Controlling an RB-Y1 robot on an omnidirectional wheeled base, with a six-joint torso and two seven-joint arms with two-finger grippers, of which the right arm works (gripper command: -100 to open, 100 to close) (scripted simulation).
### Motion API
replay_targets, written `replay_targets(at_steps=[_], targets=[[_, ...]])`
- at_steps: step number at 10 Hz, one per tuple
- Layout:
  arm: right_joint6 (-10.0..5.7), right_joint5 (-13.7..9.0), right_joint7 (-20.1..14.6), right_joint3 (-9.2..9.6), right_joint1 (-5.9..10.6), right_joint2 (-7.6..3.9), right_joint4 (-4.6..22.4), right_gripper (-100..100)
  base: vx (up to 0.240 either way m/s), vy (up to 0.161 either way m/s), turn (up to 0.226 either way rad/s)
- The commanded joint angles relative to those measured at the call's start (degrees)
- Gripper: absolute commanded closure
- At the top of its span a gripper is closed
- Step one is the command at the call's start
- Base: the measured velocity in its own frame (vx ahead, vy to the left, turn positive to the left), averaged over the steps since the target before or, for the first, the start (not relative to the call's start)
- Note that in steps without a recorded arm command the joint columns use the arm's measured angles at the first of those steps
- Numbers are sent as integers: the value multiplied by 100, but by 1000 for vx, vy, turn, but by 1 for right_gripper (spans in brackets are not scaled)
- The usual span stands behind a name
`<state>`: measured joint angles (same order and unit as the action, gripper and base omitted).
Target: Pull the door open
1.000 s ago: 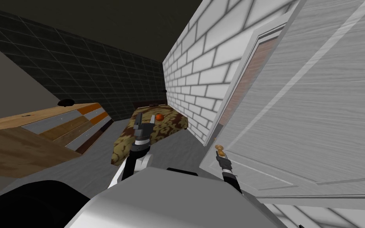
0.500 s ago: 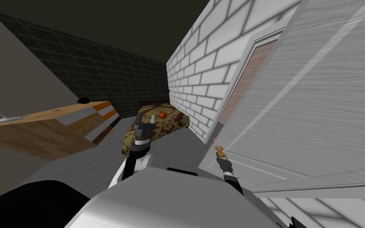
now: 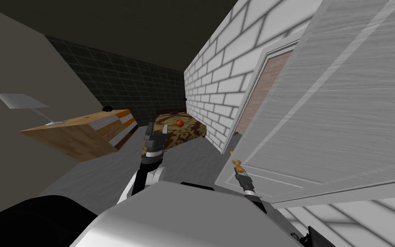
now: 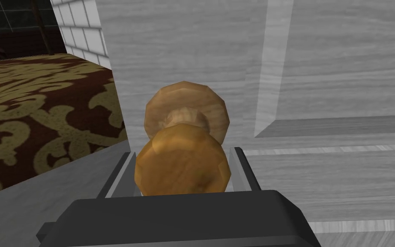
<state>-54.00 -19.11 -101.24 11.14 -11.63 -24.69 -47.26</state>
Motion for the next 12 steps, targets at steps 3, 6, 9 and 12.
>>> replay_targets(at_steps=[3,6,9,12], targets=[[-239,82,-173,100,-76,-127,84,100,-183,-60,136],[-483,165,-349,202,-153,-255,170,100,-193,-38,126],[-683,233,-494,286,-216,-361,240,100,-212,-57,110],[-788,263,-536,338,-251,-383,314,100,-133,-39,106]])
